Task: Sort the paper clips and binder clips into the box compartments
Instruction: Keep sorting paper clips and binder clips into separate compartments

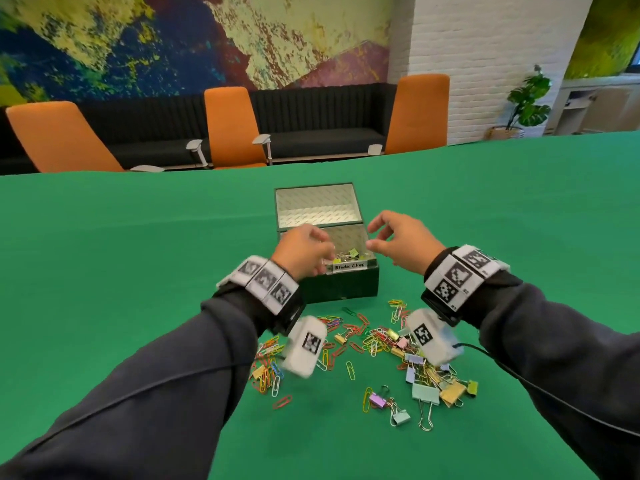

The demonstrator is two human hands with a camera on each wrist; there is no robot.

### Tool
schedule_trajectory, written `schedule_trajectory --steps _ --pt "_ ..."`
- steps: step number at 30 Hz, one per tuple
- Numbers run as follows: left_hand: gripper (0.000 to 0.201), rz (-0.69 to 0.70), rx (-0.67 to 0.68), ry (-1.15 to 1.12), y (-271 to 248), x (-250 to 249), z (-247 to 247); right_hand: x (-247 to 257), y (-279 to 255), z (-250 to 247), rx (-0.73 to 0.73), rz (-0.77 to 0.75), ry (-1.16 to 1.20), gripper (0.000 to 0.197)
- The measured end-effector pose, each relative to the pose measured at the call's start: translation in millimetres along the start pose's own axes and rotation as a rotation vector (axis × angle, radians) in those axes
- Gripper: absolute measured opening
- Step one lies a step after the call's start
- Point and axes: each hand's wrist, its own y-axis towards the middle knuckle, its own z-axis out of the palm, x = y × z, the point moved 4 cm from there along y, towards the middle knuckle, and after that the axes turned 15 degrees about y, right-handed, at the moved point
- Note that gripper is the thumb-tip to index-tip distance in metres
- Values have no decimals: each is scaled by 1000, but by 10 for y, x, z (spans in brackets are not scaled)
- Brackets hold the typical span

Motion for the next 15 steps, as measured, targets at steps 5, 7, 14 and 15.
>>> schedule_trajectory --steps 5,7,14,15 --pt "19 14 -8 108 232 -41 11 -96 -473 163 417 51 -273 19" --pt "10 88 49 221 133 11 64 -115 -643 259 575 59 -340 22" --pt "19 321 474 725 -341 265 575 -255 -792 405 701 124 -722 25" --pt "23 336 485 796 -368 267 634 -289 -799 414 699 139 -757 24"
